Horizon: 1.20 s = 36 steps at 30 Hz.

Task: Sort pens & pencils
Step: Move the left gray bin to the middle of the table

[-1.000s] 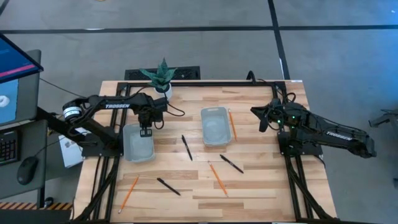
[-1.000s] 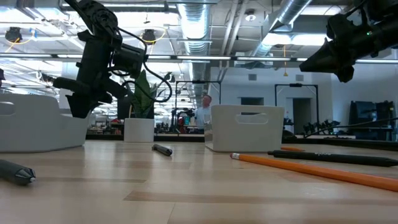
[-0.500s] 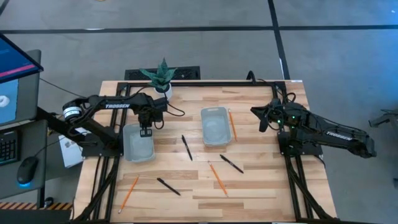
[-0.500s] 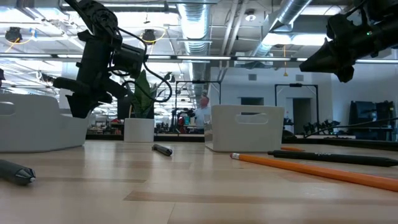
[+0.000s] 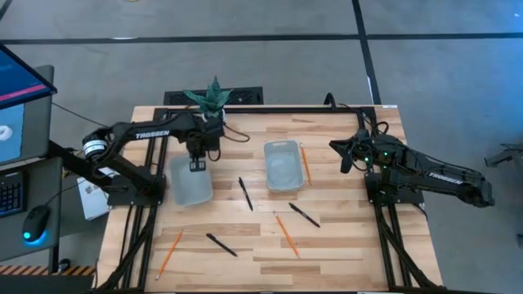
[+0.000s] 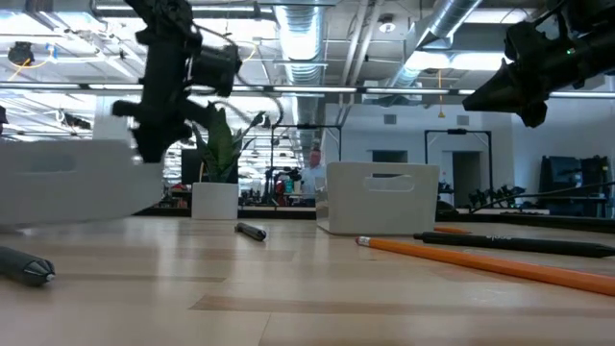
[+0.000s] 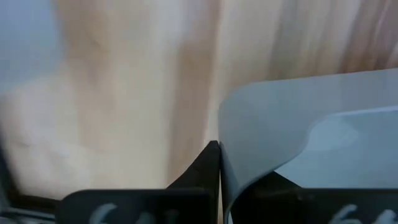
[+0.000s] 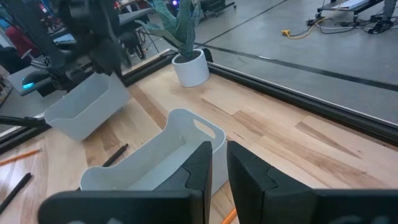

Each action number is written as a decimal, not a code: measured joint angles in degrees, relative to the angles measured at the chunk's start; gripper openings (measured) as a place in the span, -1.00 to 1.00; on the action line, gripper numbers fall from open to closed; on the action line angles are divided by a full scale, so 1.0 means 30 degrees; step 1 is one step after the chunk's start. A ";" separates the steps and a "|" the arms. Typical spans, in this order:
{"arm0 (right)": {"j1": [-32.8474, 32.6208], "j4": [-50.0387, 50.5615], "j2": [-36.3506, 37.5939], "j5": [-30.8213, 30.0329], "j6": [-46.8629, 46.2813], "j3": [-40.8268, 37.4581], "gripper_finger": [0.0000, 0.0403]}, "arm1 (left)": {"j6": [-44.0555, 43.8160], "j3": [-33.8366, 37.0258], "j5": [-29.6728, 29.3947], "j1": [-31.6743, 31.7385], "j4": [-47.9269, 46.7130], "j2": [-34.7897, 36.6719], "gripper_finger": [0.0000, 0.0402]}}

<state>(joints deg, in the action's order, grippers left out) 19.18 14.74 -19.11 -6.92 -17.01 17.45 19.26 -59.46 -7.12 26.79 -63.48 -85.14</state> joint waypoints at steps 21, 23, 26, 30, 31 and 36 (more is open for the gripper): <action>0.0000 -0.0007 0.0000 0.0000 -0.0016 0.0000 -0.65 | 0.1759 -0.5836 -0.4796 -0.0029 0.2423 -0.4143 -1.00; -0.0007 -0.0007 0.0007 -0.0002 -0.0043 0.0000 -0.65 | 0.1959 -0.6618 -0.4957 -0.0039 0.2366 -0.5165 -1.00; -0.0007 -0.0007 0.0006 0.0000 -0.0198 0.0000 -0.65 | 0.2347 -0.7903 -0.4839 -0.0112 0.2180 -0.6540 -1.00; -0.0007 0.0001 0.0000 0.0000 -0.0198 0.0000 -0.65 | 0.2356 -0.9842 -0.4638 -0.0440 0.1943 -0.8137 -1.00; -0.0007 0.0014 0.0000 0.0000 -0.0198 0.0000 -0.65 | 0.2347 -1.0353 -0.4603 -0.0561 0.1779 -0.8492 -1.00; -0.0007 0.0066 0.0003 0.0000 -0.0195 0.0000 -0.65 | 0.1731 -1.2477 -0.4552 -0.1090 0.1053 -1.0010 -1.00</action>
<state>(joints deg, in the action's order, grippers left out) 19.16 14.94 -19.11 -6.92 -17.60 17.45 24.46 -96.89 -20.78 23.52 -60.32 -115.17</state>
